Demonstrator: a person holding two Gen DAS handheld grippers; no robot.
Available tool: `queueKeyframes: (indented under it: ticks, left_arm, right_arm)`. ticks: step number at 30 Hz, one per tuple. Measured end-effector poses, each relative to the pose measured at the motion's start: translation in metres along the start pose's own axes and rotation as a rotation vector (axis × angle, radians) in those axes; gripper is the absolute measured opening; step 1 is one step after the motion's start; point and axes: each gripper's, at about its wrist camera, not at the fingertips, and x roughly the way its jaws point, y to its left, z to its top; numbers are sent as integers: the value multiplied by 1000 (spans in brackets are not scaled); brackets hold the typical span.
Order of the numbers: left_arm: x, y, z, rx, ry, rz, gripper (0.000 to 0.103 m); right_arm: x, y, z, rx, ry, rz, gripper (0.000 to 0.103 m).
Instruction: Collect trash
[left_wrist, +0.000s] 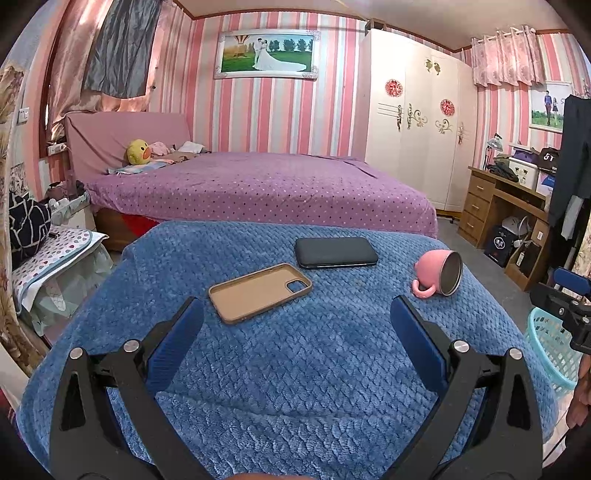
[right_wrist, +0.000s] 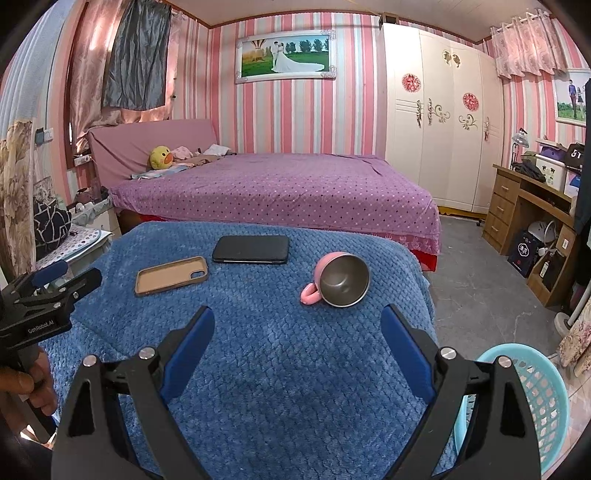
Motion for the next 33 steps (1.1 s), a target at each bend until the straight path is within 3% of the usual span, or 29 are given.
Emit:
queueKeyframes:
  ticks: [33]
  left_arm:
    - [1,1,1,0,2,1,98]
  right_arm:
    - [1,-2,-1,3,0,-3,90]
